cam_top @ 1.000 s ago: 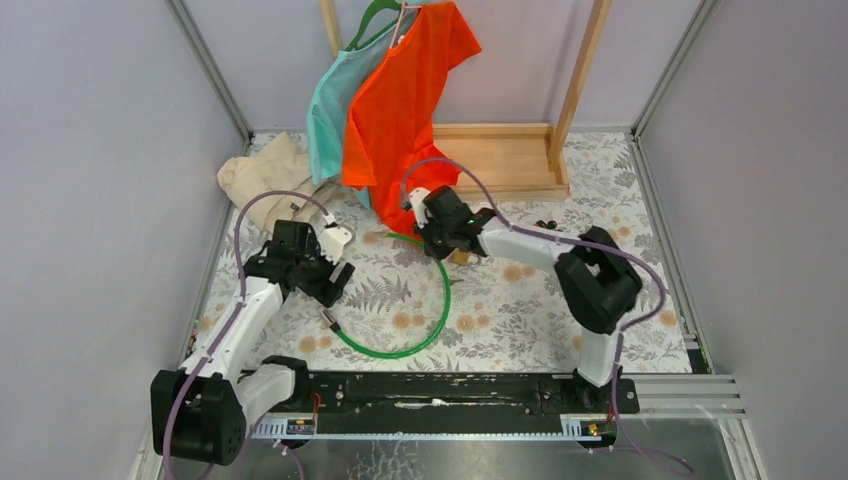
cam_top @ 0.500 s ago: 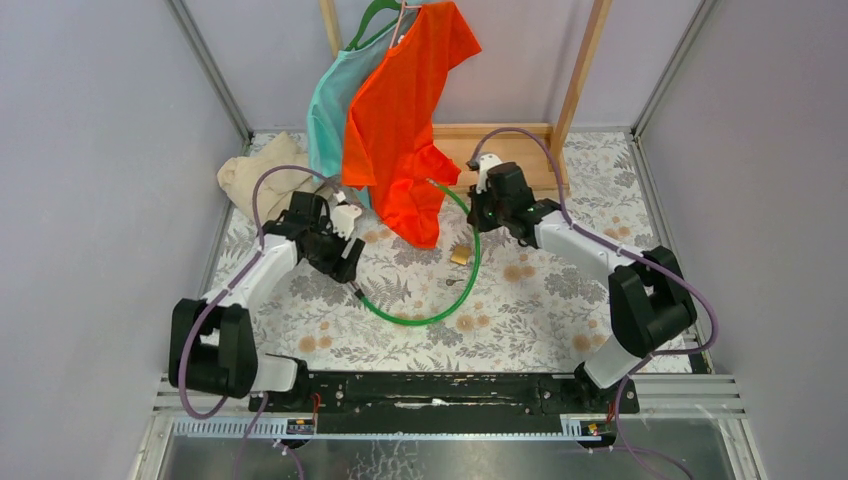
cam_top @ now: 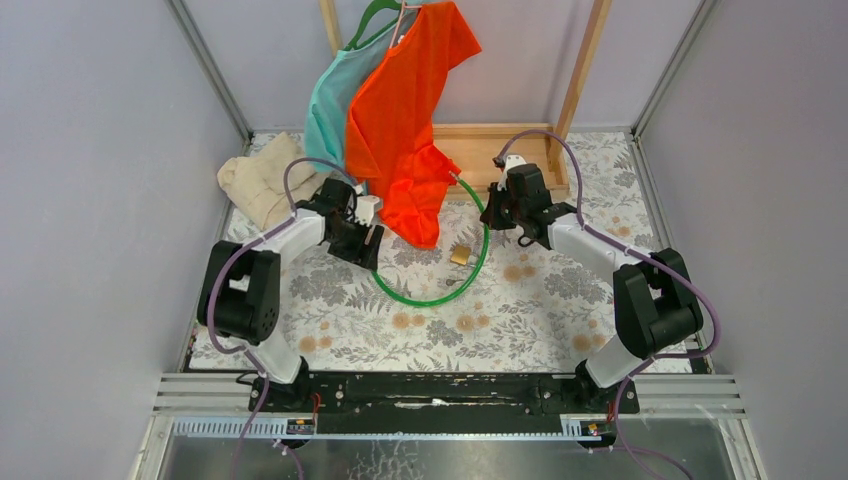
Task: Lock with the key
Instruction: Pick up the lock from the center of the board, then lock the lock.
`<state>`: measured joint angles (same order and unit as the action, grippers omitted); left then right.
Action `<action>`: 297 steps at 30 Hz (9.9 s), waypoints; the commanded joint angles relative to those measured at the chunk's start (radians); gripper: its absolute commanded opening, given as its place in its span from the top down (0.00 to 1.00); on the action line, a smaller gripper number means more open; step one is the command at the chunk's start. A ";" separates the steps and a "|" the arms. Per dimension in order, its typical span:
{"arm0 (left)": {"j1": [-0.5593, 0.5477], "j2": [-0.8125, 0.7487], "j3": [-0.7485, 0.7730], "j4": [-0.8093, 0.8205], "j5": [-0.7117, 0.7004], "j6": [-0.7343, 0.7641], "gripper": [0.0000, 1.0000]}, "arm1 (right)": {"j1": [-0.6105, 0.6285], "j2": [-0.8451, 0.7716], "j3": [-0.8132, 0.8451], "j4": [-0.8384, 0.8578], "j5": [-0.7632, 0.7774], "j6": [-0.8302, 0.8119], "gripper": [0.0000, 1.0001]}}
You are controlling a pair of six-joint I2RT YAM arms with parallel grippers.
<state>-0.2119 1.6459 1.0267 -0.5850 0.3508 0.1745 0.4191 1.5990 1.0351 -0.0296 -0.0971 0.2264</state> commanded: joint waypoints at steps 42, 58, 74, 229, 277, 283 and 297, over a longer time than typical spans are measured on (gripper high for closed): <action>-0.083 0.136 -0.034 0.290 -0.093 -0.196 0.97 | 0.002 -0.042 -0.045 0.172 -0.297 -0.078 1.00; -0.071 0.003 -0.103 0.435 0.014 -0.184 1.00 | 0.039 0.039 0.005 -0.033 -0.526 -0.215 1.00; -0.070 -0.063 -0.157 0.502 -0.044 -0.169 1.00 | 0.158 0.112 0.058 -0.098 -0.433 -0.196 1.00; -0.129 -0.322 -0.030 0.395 0.732 0.026 0.40 | 0.165 -0.101 0.200 -0.277 -0.859 -0.702 1.00; -0.429 -0.236 0.098 0.251 0.519 0.283 0.99 | 0.153 -0.390 -0.119 -0.103 -0.693 -0.890 0.75; -0.429 -0.258 0.076 0.284 0.490 0.255 1.00 | 0.121 -0.396 -0.105 -0.105 -0.688 -0.822 0.62; -0.429 -0.277 0.061 0.294 0.421 0.245 1.00 | 0.096 -0.457 -0.044 -0.315 -0.628 -0.842 0.28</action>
<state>-0.6296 1.3872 1.1107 -0.3260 0.8009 0.4301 0.5251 1.1992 0.9260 -0.2760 -0.7448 -0.6044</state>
